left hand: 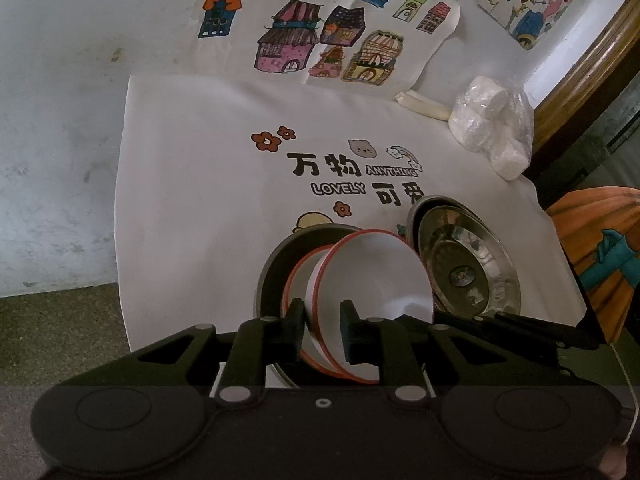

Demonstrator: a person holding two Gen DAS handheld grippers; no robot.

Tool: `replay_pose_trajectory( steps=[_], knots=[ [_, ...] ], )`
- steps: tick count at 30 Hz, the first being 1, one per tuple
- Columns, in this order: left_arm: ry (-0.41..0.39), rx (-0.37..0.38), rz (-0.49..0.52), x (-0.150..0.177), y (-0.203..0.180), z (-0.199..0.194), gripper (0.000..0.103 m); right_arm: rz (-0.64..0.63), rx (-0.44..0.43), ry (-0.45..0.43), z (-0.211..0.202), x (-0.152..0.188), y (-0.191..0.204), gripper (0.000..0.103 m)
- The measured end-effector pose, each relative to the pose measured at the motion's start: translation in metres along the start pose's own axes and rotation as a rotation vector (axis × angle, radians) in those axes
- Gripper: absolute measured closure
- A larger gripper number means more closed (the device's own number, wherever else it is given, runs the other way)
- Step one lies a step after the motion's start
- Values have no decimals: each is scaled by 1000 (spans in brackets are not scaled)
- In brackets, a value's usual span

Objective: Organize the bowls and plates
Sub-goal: 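Lower the white bowl with the right gripper into the stacked bowls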

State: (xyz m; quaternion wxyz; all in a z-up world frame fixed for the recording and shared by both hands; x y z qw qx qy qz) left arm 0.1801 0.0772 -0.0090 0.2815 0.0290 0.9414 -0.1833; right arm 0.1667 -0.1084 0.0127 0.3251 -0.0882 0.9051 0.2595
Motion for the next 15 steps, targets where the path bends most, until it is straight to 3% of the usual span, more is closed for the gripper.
replay_pose_trajectory(
  steps=[13,15],
  knots=[
    [-18,-10,15,-3,0,-5,80,-7,-3,0,0,0,1,78],
    [-21,-13,17,-4,1,-5,76,-7,-3,0,0,0,1,78]
  ],
)
Point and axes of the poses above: each gripper's, at about its wrist camera, not at the fingertips, and z roughly the way its jaws point, y to its left, x to its underside, the point moved 4 cm from there along z, roughly the way its jaws point, and after that the axes turned 6 degrees about z, right-handed, at the moved point
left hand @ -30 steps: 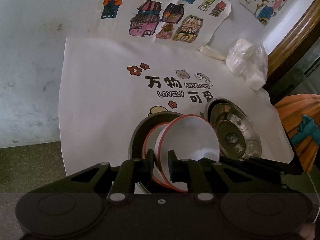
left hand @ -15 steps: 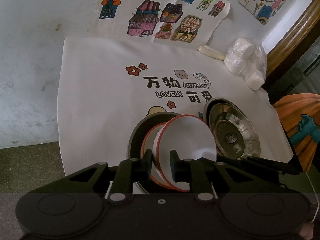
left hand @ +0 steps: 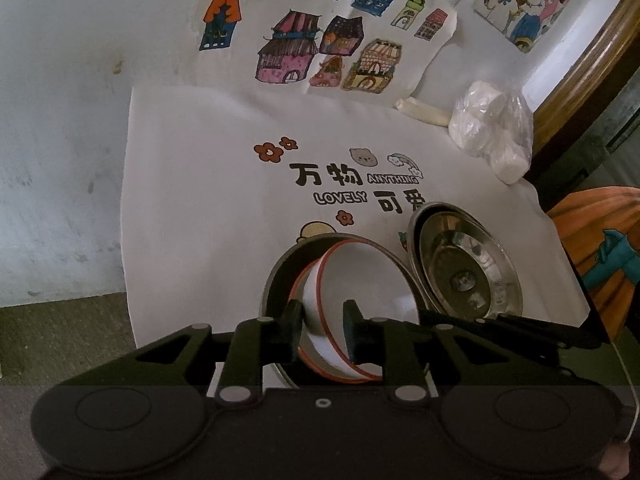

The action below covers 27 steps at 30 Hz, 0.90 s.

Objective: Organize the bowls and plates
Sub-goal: 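Lower the white bowl with the right gripper into the stacked bowls, then grasp the rim of the bowl stack with the left gripper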

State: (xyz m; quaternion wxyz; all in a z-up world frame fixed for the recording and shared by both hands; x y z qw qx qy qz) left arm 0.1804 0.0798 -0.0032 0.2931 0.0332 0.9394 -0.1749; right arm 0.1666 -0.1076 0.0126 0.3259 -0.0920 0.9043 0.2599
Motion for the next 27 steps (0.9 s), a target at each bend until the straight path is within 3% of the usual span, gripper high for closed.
replay_pose_trajectory(
  steps=[13,16,18,23,24,27],
  knots=[
    [-25,-12,13,-1,4,-6,66,0,-6,-18,-2,1,-3,78],
    [-46,-14,30,-1,6,-12,54,3,-10,-24,-4,1,-4,77],
    [-69,-14,49,0,7,-17,41,5,-12,-30,-5,1,-5,74],
    [-138,-38,110,1,7,-32,7,-8,8,-60,-12,-1,-4,38],
    [-154,-51,128,1,7,-34,1,-9,8,-63,-13,-1,-5,35],
    [-187,-98,168,1,11,-41,1,-12,6,-65,-18,0,-8,22]
  ],
)
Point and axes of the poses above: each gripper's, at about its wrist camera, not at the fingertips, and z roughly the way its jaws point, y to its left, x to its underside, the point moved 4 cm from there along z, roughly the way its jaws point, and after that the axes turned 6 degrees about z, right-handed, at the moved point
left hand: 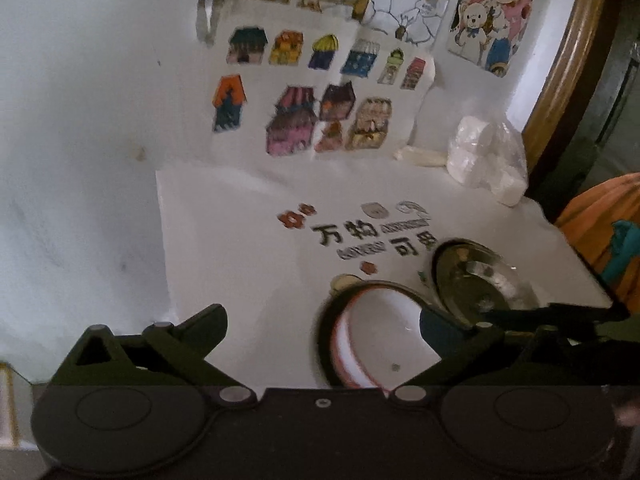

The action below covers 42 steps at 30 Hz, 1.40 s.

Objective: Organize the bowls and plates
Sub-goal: 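Grasp the rim of the bowl stack with the left gripper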

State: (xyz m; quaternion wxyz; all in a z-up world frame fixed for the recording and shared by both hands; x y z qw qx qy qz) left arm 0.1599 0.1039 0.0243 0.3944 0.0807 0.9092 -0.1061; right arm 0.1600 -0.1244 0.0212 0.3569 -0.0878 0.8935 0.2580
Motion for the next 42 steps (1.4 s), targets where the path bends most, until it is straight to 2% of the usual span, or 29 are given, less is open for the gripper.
replay_pose_trajectory(
  steps=[2,4,8,13,17,24,34,42],
  knots=[
    [0,-24,10,1,5,0,1,-4,3,5,-3,1,-3,11],
    [12,-38,15,3,11,3,1,-6,9,13,-5,4,-6,8],
    [78,-44,42,8,20,14,1,-17,23,42,-8,9,-9,6],
    [161,-78,126,11,24,29,1,23,-15,143,-4,13,-7,7],
    [194,-84,168,12,26,37,1,74,-14,209,4,11,-7,16],
    [219,-68,200,10,24,50,1,122,15,234,15,6,-11,25],
    [220,-83,244,8,19,56,2,89,61,258,20,3,-4,38],
    [231,-42,237,7,16,60,16,100,57,291,22,4,-5,48]
  ],
)
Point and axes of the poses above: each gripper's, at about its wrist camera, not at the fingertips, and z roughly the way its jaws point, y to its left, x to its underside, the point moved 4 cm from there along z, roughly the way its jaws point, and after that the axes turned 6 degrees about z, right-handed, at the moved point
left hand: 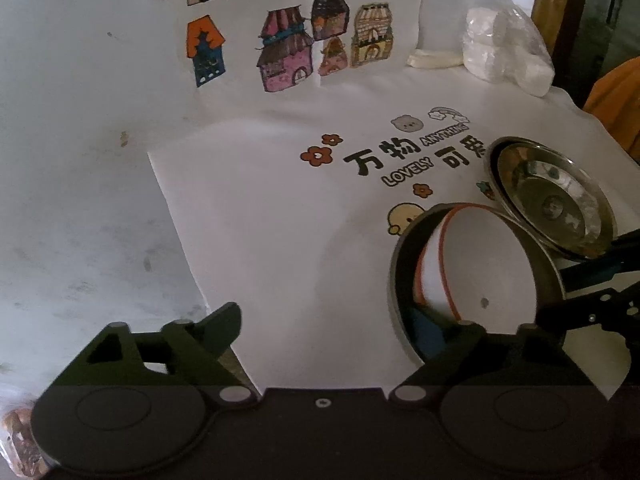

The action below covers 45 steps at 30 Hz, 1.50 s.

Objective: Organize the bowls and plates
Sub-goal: 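Grasp the rim of the bowl stack with the left gripper, then carry the bowl stack with the left gripper onto the large steel plate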

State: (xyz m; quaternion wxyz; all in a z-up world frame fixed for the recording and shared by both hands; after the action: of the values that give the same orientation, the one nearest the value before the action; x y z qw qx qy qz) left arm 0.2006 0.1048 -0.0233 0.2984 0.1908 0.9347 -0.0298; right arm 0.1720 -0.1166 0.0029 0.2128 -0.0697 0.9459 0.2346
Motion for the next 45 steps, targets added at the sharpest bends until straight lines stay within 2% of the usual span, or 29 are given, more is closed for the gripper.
replay_pose_trajectory(
  steps=[2,10,13,21,23,30,34,45],
  knots=[
    [-3,8,1,-1,-1,0,19,1,-8,6,1,-1,0,51],
    [-17,88,-32,0,-3,0,47,17,-50,27,2,-1,3,68],
    [-19,117,-57,1,-3,1,54,11,-38,34,2,-2,5,68],
    [-24,158,-89,1,-9,5,88,28,-30,64,8,-6,9,68],
    [-21,159,-88,0,-11,6,92,24,-18,70,10,-8,12,67],
    [-15,160,-113,0,-10,9,93,44,-9,116,22,-12,12,65],
    [-16,161,-129,0,-9,10,93,73,-39,128,27,-11,8,65],
    [-16,167,-175,0,-7,10,96,106,-61,125,33,-7,6,67]
  ],
)
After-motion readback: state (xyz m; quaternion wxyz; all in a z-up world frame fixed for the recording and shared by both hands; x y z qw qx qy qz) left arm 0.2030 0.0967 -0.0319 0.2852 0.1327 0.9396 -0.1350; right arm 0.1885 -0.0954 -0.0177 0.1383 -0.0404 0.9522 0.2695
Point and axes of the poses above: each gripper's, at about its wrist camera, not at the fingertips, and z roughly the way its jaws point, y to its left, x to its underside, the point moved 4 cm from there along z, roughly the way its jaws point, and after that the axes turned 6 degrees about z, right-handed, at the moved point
